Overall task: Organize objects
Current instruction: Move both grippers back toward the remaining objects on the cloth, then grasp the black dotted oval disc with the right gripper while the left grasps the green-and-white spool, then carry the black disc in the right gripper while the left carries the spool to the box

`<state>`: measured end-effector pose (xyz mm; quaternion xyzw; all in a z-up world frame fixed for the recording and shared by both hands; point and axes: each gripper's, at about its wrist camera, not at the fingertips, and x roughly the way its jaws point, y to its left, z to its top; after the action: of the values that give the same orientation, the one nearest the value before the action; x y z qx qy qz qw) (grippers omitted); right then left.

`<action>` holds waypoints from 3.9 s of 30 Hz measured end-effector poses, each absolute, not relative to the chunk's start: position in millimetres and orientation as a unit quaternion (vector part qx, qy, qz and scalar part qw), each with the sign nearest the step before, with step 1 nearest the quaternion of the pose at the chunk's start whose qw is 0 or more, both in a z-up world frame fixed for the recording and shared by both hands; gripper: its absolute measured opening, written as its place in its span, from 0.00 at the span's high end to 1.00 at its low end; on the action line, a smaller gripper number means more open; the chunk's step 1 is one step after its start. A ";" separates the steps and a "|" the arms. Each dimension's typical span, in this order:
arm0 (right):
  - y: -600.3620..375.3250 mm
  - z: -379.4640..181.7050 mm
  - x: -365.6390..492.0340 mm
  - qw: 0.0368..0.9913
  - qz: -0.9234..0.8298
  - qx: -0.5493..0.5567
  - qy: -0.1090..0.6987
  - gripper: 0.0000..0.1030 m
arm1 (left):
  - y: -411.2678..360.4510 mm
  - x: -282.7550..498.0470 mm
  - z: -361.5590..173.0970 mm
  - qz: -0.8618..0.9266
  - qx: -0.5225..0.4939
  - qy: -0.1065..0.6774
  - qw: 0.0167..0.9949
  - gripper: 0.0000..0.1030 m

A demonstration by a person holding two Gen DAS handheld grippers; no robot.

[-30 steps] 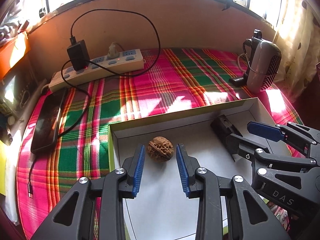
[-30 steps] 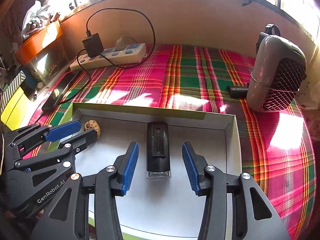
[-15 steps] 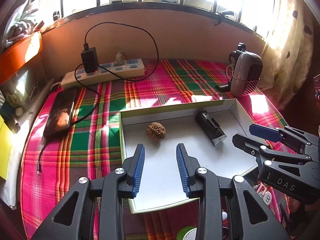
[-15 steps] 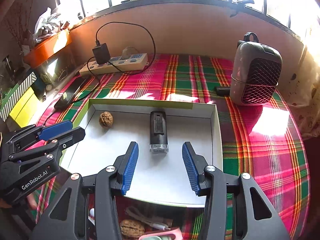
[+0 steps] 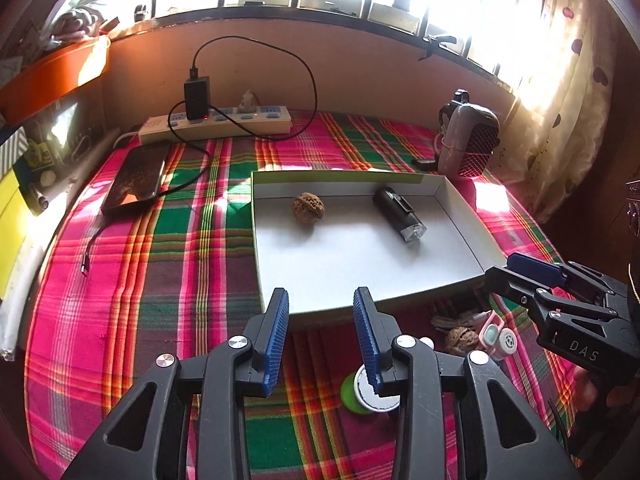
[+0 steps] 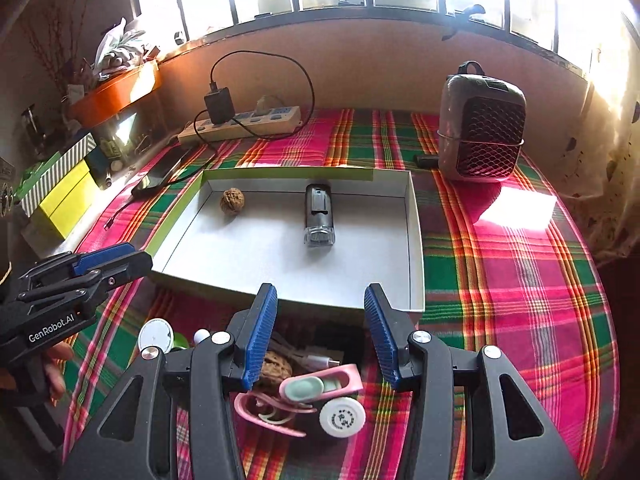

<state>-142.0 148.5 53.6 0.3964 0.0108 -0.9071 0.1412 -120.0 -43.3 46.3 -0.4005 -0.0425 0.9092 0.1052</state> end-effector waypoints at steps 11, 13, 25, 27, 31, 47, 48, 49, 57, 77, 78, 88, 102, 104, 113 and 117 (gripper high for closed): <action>153.2 46.4 -104.9 0.146 -0.910 0.388 0.017 0.54 | -35.8 -92.5 33.0 0.898 -0.412 -0.046 0.145 0.66; 153.6 44.9 -100.6 0.147 -0.909 0.389 0.014 0.54 | -31.0 -90.4 30.7 0.897 -0.414 -0.038 0.150 0.66; 151.7 39.0 -88.5 0.153 -0.906 0.393 0.018 0.54 | -19.9 -89.9 22.4 0.891 -0.424 -0.031 0.159 0.65; 150.4 38.3 -87.7 0.154 -0.906 0.394 0.019 0.54 | -19.2 -91.4 19.8 0.890 -0.427 -0.031 0.157 0.65; 148.0 36.8 -87.7 0.155 -0.905 0.396 0.022 0.54 | -17.3 -94.1 15.4 0.887 -0.434 -0.032 0.154 0.65; 130.2 30.6 -87.3 0.174 -0.897 0.405 0.042 0.54 | -37.2 -99.6 14.2 0.891 -0.433 -0.055 0.127 0.66; 128.5 30.5 -87.3 0.176 -0.896 0.406 0.044 0.54 | -39.0 -99.6 14.2 0.891 -0.433 -0.055 0.124 0.67; 126.8 30.4 -87.7 0.178 -0.895 0.406 0.046 0.54 | -41.3 -99.3 14.2 0.892 -0.432 -0.056 0.120 0.68; 108.2 29.0 -87.7 0.220 -0.886 0.405 0.052 0.54 | -56.2 -93.6 14.6 0.896 -0.428 -0.061 0.102 0.69; 73.4 10.2 -99.3 0.263 -0.862 0.425 0.081 0.54 | -73.4 -80.2 12.6 0.896 -0.428 -0.070 0.093 0.69; 73.3 9.5 -100.2 0.264 -0.861 0.426 0.080 0.54 | -73.6 -80.3 11.8 0.895 -0.430 -0.070 0.094 0.69; 68.9 4.2 -104.1 0.267 -0.857 0.433 0.084 0.54 | -75.9 -82.7 7.3 0.891 -0.438 -0.075 0.092 0.69; 66.2 4.1 -103.6 0.265 -0.860 0.427 0.090 0.65 | -76.0 -84.5 6.4 0.891 -0.437 -0.075 0.092 0.69; 66.2 4.2 -103.6 0.265 -0.860 0.427 0.090 0.65 | -76.7 -84.8 6.3 0.892 -0.436 -0.074 0.090 0.71; 66.8 4.0 -103.1 0.263 -0.861 0.425 0.091 0.65 | -77.9 -85.6 6.7 0.893 -0.435 -0.075 0.089 0.71; 67.1 3.9 -102.6 0.263 -0.862 0.424 0.093 0.65 | -77.9 -85.9 6.7 0.893 -0.435 -0.074 0.089 0.71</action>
<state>-102.6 67.1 3.9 0.4238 0.0928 -0.8618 0.2628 -85.9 -77.9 6.7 -0.4350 -0.0739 0.8930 0.0887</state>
